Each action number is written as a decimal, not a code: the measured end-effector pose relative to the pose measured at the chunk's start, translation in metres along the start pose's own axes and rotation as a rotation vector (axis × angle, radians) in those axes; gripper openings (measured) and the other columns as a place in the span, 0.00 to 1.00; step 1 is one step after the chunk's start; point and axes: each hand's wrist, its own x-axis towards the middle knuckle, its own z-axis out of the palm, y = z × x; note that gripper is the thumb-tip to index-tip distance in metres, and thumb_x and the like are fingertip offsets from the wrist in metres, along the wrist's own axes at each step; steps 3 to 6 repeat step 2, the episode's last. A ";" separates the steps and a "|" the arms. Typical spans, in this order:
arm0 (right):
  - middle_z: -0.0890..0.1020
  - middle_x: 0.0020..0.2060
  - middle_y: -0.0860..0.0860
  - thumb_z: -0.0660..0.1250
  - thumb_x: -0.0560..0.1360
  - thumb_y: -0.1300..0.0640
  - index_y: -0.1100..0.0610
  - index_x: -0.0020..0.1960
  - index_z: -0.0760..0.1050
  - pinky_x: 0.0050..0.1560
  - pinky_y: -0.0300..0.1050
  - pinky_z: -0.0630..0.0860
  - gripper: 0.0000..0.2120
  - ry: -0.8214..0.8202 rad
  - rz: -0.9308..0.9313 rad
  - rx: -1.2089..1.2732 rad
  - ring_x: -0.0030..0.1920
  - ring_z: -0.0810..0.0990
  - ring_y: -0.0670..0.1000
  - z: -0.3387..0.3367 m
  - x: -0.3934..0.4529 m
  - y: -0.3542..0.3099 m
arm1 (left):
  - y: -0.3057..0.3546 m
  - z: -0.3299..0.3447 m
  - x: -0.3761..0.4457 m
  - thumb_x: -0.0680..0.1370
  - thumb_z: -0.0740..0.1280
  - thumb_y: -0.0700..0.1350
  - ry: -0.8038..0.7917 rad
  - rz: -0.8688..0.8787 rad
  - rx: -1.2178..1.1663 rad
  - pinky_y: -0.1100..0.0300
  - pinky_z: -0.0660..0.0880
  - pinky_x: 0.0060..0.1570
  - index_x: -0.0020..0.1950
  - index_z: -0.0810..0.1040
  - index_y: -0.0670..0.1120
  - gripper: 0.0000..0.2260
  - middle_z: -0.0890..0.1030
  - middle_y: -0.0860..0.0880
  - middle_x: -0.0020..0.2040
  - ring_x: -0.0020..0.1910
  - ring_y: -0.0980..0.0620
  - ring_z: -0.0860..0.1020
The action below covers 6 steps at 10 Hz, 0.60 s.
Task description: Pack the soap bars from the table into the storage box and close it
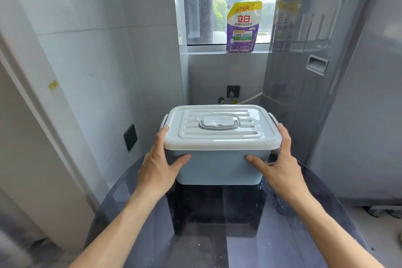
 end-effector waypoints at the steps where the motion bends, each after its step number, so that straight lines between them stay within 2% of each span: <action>1: 0.80 0.53 0.41 0.76 0.65 0.39 0.24 0.71 0.42 0.50 0.52 0.76 0.50 -0.080 0.024 -0.018 0.48 0.83 0.49 -0.013 0.001 0.000 | -0.002 -0.008 -0.001 0.71 0.73 0.60 -0.053 0.037 0.032 0.45 0.74 0.56 0.74 0.50 0.63 0.40 0.71 0.50 0.70 0.64 0.42 0.72; 2: 0.79 0.55 0.43 0.74 0.64 0.35 0.28 0.73 0.49 0.55 0.50 0.74 0.46 -0.111 0.010 -0.092 0.52 0.82 0.48 -0.031 0.004 -0.007 | 0.005 -0.027 0.006 0.70 0.76 0.55 -0.103 0.049 0.031 0.50 0.69 0.65 0.77 0.55 0.58 0.42 0.69 0.49 0.73 0.69 0.46 0.69; 6: 0.79 0.55 0.43 0.74 0.64 0.35 0.28 0.73 0.49 0.55 0.50 0.74 0.46 -0.111 0.010 -0.092 0.52 0.82 0.48 -0.031 0.004 -0.007 | 0.005 -0.027 0.006 0.70 0.76 0.55 -0.103 0.049 0.031 0.50 0.69 0.65 0.77 0.55 0.58 0.42 0.69 0.49 0.73 0.69 0.46 0.69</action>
